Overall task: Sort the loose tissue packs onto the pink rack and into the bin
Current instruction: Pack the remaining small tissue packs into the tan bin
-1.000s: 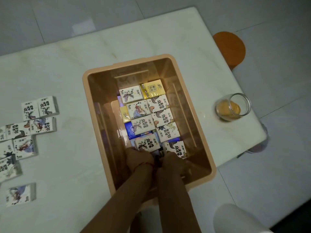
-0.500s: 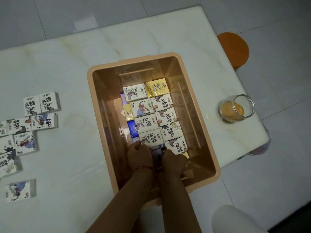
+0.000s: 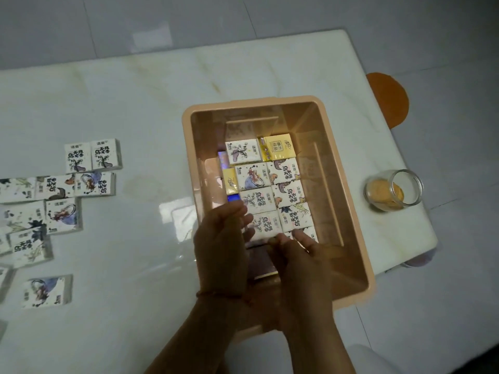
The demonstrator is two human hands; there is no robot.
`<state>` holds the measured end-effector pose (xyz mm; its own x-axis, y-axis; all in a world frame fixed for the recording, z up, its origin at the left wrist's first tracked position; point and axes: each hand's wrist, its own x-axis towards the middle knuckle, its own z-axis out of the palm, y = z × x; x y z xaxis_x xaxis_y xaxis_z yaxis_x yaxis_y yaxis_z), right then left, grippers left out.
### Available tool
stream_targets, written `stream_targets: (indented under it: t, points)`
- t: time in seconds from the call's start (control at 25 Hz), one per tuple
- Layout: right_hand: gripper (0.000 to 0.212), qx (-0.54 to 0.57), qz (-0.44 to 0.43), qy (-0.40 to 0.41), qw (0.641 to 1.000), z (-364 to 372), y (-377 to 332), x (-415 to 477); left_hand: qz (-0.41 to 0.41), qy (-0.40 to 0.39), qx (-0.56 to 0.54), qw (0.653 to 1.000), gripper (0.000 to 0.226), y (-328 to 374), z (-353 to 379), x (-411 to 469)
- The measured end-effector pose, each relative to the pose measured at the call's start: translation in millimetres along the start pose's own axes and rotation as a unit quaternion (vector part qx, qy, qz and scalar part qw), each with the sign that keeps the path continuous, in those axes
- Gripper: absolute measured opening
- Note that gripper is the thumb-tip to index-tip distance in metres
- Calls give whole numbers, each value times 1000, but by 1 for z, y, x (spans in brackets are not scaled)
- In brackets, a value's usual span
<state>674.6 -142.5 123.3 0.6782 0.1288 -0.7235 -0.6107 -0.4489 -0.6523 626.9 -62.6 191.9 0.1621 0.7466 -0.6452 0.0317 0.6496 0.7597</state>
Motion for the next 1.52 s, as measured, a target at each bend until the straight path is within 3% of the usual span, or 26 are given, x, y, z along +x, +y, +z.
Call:
stream_targets:
  t: [0.04,0.12,0.2,0.32,0.4,0.52,0.68,0.84,0.88,1.04,1.16,1.24,1.32,1.52]
  points:
    - [23,86,-26,-15,996,9,-2,-6,39,13,-11,999,27,-6,-8,16]
    - [20,55,-102,-95,989,34,-11,-28,109,79,4,991,30,-15,-51,44]
    - [17,0,-214,-170,962,76,-9,-45,116,168,16,979,29,-23,-98,69]
    - [10,-184,-312,-279,889,142,30,-50,61,233,147,959,27,-53,-171,94]
    - [19,-359,-280,-323,829,189,71,-47,5,273,203,940,32,-76,-225,108]
    - [35,-497,-238,-351,757,245,130,-49,-55,311,291,903,51,-93,-296,124]
    - [49,-535,-308,-307,724,296,170,-58,-93,272,350,892,45,-106,-349,138]
    - [57,-688,-349,-280,571,316,187,-57,-107,267,419,861,58,-114,-373,142]
    - [55,-698,-335,-282,566,316,190,-58,-99,263,435,856,61,-117,-378,143]
    - [41,-683,-253,-278,626,301,198,-66,-17,242,479,844,77,-135,-400,149]
    - [24,-532,-145,-269,790,286,187,-76,-2,222,506,833,73,-137,-409,150]
    - [16,-412,-102,-250,870,273,169,-83,-13,203,524,827,70,-136,-406,148]
    - [10,-343,-92,-240,904,260,151,-89,-36,201,522,828,65,-136,-396,143]
    - [8,-222,-64,-224,947,219,100,-94,-110,215,408,880,56,-136,-342,128]
